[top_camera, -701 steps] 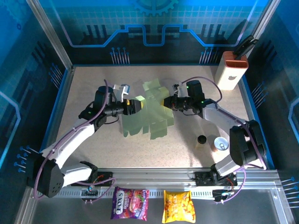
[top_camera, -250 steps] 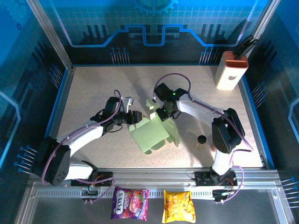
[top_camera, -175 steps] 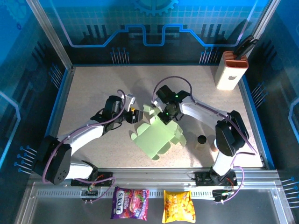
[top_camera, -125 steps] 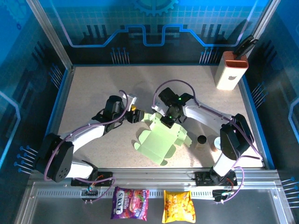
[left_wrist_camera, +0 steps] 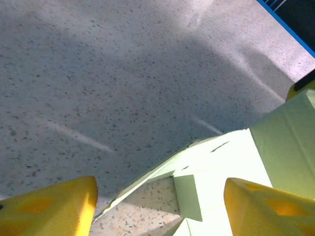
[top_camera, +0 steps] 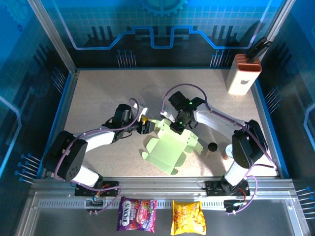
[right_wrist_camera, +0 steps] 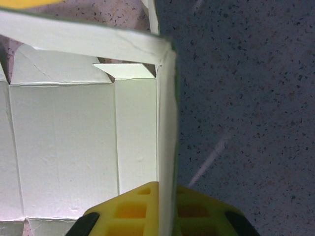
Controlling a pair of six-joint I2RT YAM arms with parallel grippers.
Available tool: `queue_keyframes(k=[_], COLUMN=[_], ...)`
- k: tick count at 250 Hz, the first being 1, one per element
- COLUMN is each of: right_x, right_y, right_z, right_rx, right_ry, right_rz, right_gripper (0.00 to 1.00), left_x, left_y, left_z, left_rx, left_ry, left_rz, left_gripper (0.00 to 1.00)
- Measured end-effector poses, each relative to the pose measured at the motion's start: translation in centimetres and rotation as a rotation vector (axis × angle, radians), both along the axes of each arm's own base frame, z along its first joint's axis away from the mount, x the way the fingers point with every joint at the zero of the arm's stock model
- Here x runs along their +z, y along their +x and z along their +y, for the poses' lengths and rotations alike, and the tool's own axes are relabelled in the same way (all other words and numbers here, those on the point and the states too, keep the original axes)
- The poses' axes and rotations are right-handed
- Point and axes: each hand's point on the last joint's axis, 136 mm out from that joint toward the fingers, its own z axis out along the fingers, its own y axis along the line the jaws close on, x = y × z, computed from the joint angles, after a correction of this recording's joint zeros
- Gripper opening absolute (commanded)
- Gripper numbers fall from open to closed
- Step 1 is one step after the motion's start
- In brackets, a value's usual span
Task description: Fold the paper box
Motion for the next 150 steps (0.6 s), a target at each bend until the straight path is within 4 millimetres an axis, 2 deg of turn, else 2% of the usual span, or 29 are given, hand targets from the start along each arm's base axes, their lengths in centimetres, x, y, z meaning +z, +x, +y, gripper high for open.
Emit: queue_keyframes(k=[37,150], right_x=[0.0,0.8], right_y=[0.0,1.4], right_z=[0.0,0.6], right_rx=[-0.017,-0.158], right_ry=[0.001,0.017], right_rz=[0.003,-0.023], right_gripper=[0.08,0.07], left_x=[0.0,0.1], left_y=[-0.5,-0.9], left_z=[-0.6,-0.9], left_rx=[-0.032,-0.050], left_ry=[-0.037,-0.055], left_rz=[0.030,0.037], left_gripper=[0.52,0.30])
